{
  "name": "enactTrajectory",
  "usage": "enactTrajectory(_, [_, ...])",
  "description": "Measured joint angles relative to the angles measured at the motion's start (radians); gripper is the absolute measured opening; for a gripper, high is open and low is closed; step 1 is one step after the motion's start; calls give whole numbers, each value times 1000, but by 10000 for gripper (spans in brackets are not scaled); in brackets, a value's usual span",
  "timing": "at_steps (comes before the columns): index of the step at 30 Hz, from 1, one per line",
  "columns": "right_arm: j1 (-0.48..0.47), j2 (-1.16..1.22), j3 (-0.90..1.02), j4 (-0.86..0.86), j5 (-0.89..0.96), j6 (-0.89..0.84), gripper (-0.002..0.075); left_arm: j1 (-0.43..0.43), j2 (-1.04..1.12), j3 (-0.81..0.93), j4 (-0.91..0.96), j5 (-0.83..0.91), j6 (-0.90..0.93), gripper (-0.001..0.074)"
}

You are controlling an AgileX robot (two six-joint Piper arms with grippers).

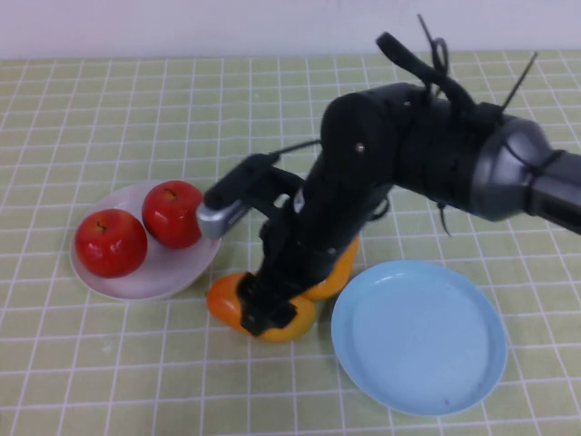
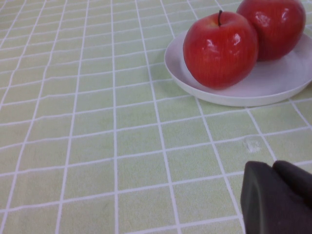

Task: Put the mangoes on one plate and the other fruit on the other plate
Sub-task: Put another type of fruit in the right plate

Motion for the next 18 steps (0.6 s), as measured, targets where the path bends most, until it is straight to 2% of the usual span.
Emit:
enactTrajectory(2, [4,21,-28,-5,-43,-49,631,0,0,0,0,0,0,2])
enactTrajectory(5, [14,39,-38,-12,-118,-127,675,0,0,0,0,0,0,2])
enactTrajectory(10, [30,74,-39,-12,-183,-235,689,0,0,0,0,0,0,2])
enactTrajectory(18, [30,160,-39,-47,-212,-263,689,0,0,0,0,0,0,2])
